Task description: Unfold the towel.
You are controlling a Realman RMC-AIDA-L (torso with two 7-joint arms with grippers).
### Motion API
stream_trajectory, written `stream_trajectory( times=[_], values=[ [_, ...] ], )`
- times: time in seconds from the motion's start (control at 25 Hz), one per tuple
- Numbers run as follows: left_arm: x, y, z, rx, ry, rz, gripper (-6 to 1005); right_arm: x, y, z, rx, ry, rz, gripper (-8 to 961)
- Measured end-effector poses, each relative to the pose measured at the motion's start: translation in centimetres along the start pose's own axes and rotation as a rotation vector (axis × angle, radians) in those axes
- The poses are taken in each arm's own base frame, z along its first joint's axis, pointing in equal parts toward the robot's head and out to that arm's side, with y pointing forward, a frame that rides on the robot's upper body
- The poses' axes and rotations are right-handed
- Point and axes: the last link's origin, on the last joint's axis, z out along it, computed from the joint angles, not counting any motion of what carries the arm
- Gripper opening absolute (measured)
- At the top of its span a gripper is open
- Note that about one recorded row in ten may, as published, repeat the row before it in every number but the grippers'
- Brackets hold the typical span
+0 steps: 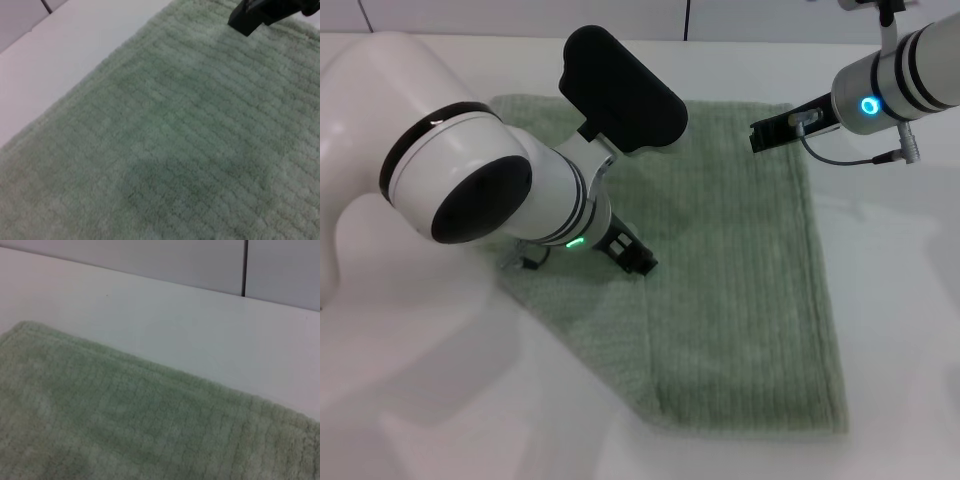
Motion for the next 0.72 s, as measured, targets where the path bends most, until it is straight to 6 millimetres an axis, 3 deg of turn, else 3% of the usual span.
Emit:
stream_trajectory(
  times=[0.68, 0.72],
  values=[
    [0.62, 0.06, -0.26, -0.009, -0.017, 0.011, 748, -0.17, -0.02, -0.14, 0.004, -0.007, -0.006, 0],
    [0.8, -0.05, -0.32, -0.013, -0.022, 0.006, 704, -0.18, -0.03, -0.15, 0.004, -0.007, -0.007, 0]
  ],
)
